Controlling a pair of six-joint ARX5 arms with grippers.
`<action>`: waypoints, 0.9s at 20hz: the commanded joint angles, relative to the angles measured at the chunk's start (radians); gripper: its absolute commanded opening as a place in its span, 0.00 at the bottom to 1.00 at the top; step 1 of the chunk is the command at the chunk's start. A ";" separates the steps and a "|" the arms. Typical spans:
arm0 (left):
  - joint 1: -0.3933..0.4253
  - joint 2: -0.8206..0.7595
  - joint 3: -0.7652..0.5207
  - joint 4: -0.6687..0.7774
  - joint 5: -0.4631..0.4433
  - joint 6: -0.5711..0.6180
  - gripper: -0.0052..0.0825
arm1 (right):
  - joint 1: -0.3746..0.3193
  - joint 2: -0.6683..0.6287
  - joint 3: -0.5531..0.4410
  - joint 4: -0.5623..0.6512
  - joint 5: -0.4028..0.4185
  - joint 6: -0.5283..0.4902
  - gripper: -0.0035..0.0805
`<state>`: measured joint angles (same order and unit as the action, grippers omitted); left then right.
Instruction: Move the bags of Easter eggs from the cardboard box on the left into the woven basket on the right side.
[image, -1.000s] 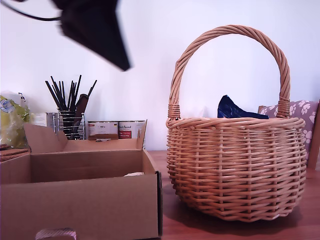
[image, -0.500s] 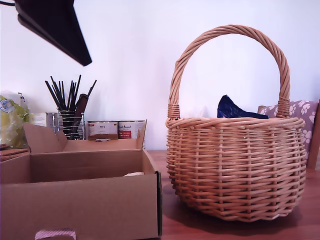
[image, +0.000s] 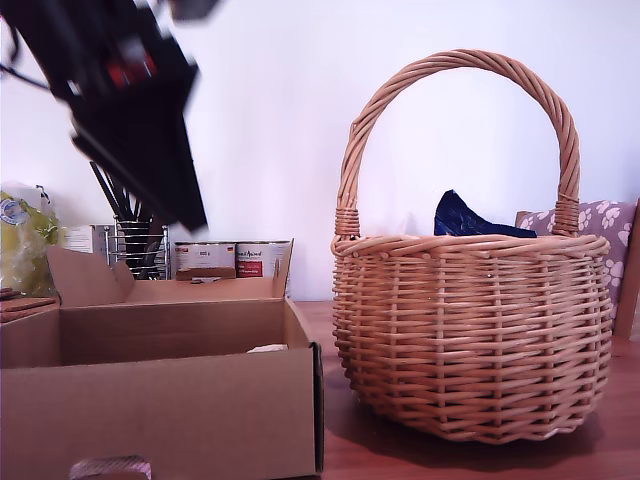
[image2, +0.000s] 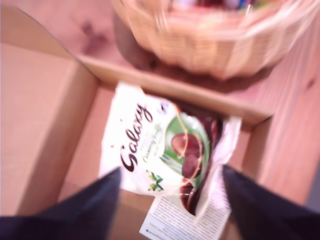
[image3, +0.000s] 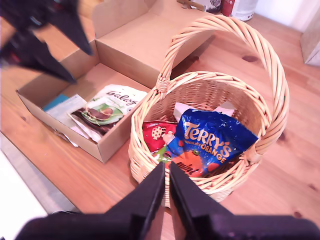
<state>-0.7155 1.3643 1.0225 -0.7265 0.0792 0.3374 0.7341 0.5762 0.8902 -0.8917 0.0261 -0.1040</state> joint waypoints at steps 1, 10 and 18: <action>0.003 0.043 -0.024 0.017 0.002 0.018 0.95 | -0.003 0.000 0.010 0.003 -0.001 -0.005 0.03; 0.011 0.298 -0.024 0.045 -0.010 0.128 0.95 | -0.003 0.000 0.010 -0.010 -0.001 -0.028 0.03; 0.015 0.404 -0.024 0.130 -0.009 0.143 0.95 | -0.003 0.000 0.010 -0.010 -0.001 -0.028 0.03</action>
<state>-0.7040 1.7321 1.0206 -0.5980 0.0708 0.4747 0.7341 0.5762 0.8902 -0.9058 0.0261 -0.1314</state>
